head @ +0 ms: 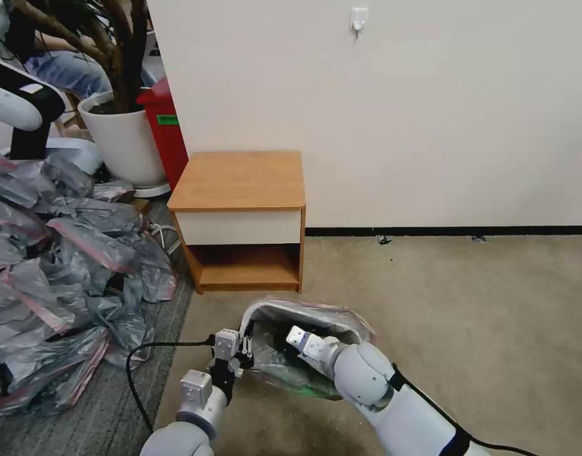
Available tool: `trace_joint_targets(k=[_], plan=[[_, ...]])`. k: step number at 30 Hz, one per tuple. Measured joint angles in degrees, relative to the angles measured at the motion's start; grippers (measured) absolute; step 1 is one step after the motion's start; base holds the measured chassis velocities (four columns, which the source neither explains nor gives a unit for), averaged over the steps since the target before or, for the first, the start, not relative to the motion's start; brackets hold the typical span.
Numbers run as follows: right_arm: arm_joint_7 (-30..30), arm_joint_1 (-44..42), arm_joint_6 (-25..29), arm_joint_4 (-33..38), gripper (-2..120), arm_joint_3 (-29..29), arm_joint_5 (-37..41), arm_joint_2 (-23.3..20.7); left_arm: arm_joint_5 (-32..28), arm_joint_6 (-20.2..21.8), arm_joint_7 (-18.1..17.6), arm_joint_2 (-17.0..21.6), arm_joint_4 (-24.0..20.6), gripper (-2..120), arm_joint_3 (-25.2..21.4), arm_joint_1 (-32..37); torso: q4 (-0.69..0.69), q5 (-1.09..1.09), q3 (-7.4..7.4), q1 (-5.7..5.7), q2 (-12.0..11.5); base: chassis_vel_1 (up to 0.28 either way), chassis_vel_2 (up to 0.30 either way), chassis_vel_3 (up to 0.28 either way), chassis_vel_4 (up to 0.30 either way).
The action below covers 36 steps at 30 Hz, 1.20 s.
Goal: Pick up the garbage bag from the table and place it over the trash can.
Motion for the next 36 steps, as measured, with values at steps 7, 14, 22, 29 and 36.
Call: trace_joint_targets(k=[7, 14, 22, 29, 36], plan=[[0.04, -0.26, -0.04, -0.45, 0, 0.58, -0.47, 0.02, -2.51, 1.55, 0.01, 0.18, -1.51, 3, -0.04, 0.43, 0.0, 0.0, 0.0, 0.0, 0.0, 0.0, 0.0, 0.0, 0.0], [0.05, -0.93, 0.01, -0.38, 0, 0.96, -0.8, 0.04, -2.71, 1.67, 0.05, 0.3, -1.87, 3, -0.29, 0.87, 0.0, 0.0, 0.0, 0.0, 0.0, 0.0, 0.0, 0.0, 0.0], [0.13, -2.16, 1.35, 1.33, 0, 1.63, -0.7, -0.94, -2.66, 1.67, 0.08, 0.27, -1.17, 3, -0.67, 0.6, 0.0, 0.0, 0.0, 0.0, 0.0, 0.0, 0.0, 0.0, 0.0], [0.9, -3.24, 2.41, 4.66, 0, 1.12, 0.59, -1.95, -2.66, 1.67, -0.81, 0.23, 0.07, 3, -1.09, -0.15, 0.0, 0.01, 0.0, 0.0, 0.0, 0.0, 0.0, 0.0, 0.0], [1.3, -4.3, 3.21, 7.93, 0, 0.71, 1.79, -3.15, -3.14, 1.67, -1.32, 0.15, 1.1, 3, -1.93, -0.77, 0.0, 0.0, 0.0, 0.0, 0.0, 0.0, 0.0, 0.0, 0.0]])
